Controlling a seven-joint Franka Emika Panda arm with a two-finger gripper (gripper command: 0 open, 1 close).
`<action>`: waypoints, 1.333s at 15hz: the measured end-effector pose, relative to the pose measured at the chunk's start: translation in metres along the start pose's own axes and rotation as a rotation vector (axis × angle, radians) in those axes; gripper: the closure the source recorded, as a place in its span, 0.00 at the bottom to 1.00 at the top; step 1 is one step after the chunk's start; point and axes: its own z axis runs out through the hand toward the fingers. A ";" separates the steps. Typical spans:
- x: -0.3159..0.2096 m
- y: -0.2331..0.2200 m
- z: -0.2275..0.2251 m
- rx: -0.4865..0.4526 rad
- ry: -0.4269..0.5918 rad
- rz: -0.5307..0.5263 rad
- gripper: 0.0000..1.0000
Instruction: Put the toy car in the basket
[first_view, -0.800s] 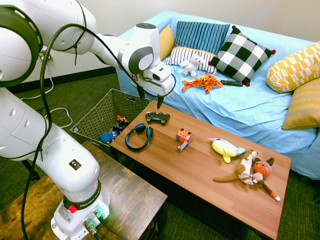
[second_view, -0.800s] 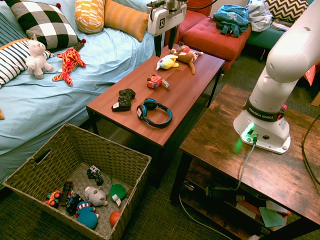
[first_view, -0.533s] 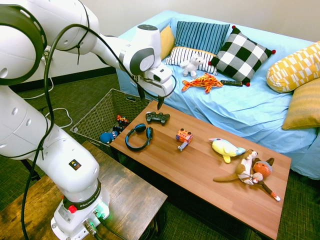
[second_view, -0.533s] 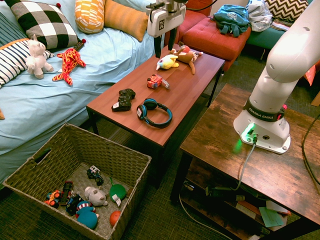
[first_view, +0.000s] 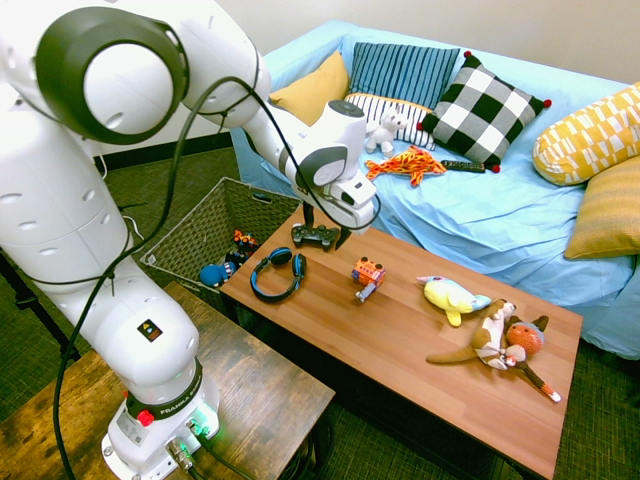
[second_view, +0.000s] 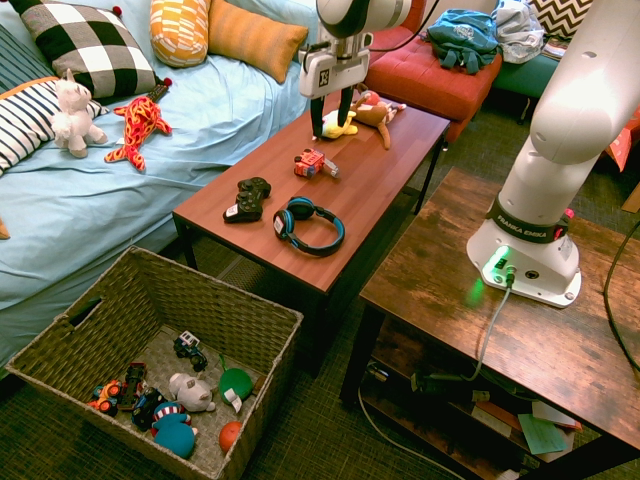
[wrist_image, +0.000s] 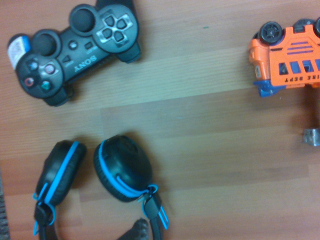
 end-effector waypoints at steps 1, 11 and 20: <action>0.011 -0.002 0.015 -0.011 -0.018 0.016 0.00; 0.109 0.018 0.103 -0.117 -0.143 0.229 0.00; 0.156 -0.002 0.155 -0.176 -0.249 0.223 1.00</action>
